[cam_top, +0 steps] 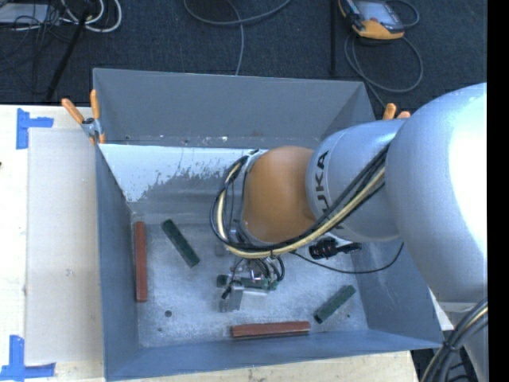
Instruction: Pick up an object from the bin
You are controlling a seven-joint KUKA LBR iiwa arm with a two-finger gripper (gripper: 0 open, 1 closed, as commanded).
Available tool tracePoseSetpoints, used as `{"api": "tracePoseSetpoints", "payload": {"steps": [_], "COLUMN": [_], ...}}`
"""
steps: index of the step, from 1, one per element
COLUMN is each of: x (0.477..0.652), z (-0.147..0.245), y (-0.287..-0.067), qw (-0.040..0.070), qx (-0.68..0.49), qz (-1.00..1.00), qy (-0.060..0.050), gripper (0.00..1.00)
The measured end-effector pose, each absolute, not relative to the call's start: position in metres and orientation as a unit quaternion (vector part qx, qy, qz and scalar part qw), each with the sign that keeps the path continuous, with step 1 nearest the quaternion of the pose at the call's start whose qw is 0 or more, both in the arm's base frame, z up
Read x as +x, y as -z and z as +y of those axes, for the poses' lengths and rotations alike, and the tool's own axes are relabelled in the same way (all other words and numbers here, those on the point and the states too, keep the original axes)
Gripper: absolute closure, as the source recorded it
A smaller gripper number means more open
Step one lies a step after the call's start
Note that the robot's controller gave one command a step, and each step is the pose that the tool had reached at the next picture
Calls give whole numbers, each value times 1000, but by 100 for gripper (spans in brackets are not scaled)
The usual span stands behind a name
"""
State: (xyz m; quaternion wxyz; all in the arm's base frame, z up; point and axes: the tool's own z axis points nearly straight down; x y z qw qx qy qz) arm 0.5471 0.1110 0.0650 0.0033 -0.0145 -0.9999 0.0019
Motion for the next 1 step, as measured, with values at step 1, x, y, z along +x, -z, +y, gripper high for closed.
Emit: {"api": "tracePoseSetpoints", "payload": {"steps": [1], "x": [554], "z": [4], "y": [-69], "qw": [1], "qx": [-14], "qz": [-1000], "qy": [0], "gripper": [0]}}
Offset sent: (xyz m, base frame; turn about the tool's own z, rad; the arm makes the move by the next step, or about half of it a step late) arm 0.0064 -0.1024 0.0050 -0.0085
